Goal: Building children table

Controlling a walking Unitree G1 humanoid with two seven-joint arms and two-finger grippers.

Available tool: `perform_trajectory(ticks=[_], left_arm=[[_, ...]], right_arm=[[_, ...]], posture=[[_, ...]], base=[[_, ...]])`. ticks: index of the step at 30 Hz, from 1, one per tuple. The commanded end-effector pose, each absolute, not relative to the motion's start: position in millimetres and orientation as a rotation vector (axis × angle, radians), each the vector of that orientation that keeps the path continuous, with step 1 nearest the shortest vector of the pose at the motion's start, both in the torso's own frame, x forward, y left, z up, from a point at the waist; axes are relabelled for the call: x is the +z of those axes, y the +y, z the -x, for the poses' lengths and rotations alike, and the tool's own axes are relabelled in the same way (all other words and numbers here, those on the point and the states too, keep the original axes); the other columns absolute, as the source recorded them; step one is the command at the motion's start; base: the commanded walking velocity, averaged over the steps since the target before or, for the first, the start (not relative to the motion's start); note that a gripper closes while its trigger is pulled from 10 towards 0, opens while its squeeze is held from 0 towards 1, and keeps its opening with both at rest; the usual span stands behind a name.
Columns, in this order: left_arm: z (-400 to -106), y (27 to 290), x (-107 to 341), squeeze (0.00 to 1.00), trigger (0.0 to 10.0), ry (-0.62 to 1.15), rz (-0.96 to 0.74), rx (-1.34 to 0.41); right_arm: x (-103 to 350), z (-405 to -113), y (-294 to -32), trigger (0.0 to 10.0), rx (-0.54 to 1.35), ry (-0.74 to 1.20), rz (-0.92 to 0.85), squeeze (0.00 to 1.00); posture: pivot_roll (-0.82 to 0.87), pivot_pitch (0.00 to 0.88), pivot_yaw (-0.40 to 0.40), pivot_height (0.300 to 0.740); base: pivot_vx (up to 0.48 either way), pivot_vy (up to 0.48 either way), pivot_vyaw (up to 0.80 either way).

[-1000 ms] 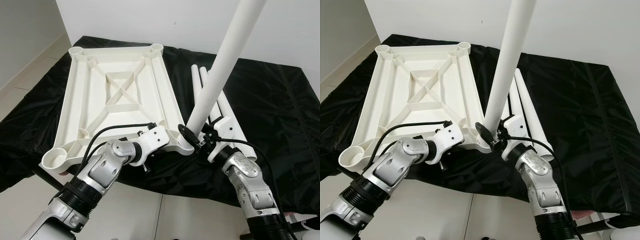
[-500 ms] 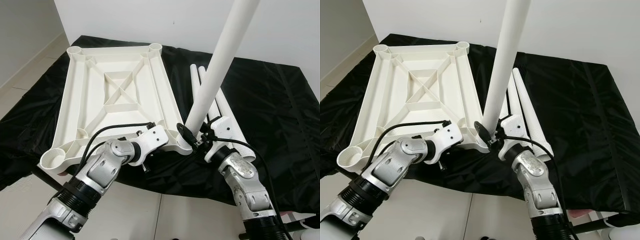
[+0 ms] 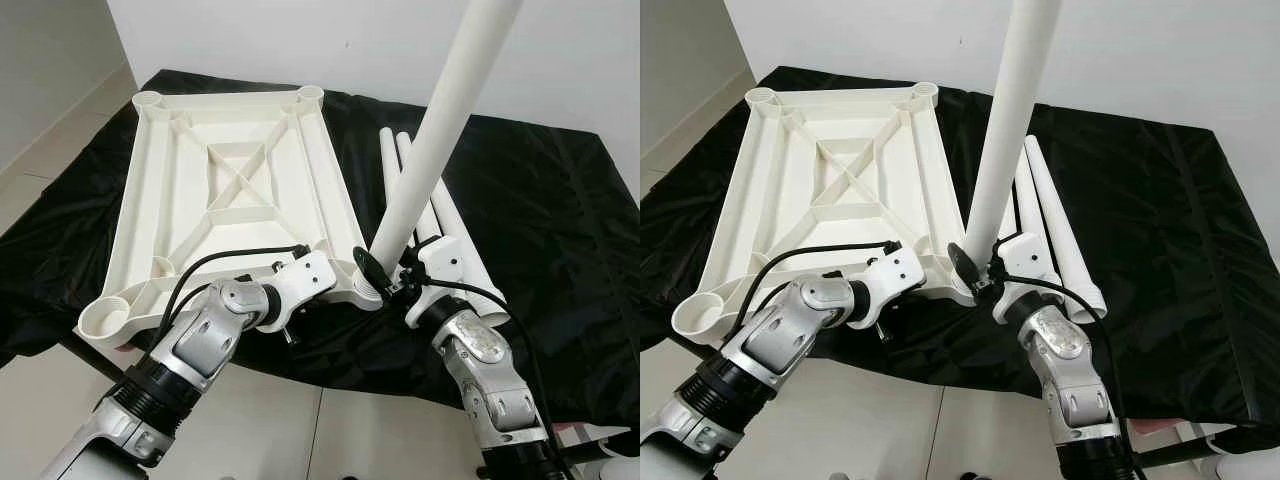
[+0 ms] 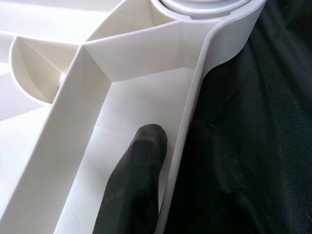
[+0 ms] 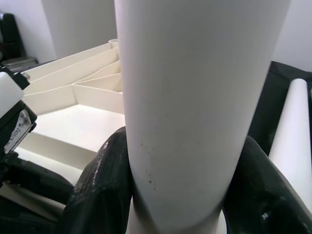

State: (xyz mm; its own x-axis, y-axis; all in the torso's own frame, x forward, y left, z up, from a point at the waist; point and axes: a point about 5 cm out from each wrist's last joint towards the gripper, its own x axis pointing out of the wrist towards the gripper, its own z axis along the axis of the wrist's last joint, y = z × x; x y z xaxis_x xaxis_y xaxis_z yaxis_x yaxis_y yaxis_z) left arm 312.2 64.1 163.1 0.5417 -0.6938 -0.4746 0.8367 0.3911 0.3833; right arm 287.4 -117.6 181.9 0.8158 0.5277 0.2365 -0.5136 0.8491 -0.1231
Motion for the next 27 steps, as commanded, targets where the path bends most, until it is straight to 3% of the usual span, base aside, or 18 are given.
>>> perform_trajectory(ticks=[1,27], left_arm=[[-303.6,55.0,156.9,0.00,10.0,0.270,-0.635,-1.058],[-305.1,55.3,159.2,0.00,10.0,0.269,-0.632,-1.050]], right_arm=[[175.5,-281.0,-99.5,10.0,0.624,-0.238,0.036,0.00],[180.4,-278.1,-89.0,10.0,0.363,-0.261,0.008,0.00]], posture=[[-0.09,0.154,-0.019,0.740],[-0.09,0.167,-0.016,0.740]], base=[[0.000,0.000,0.00],[0.000,0.000,0.00]])
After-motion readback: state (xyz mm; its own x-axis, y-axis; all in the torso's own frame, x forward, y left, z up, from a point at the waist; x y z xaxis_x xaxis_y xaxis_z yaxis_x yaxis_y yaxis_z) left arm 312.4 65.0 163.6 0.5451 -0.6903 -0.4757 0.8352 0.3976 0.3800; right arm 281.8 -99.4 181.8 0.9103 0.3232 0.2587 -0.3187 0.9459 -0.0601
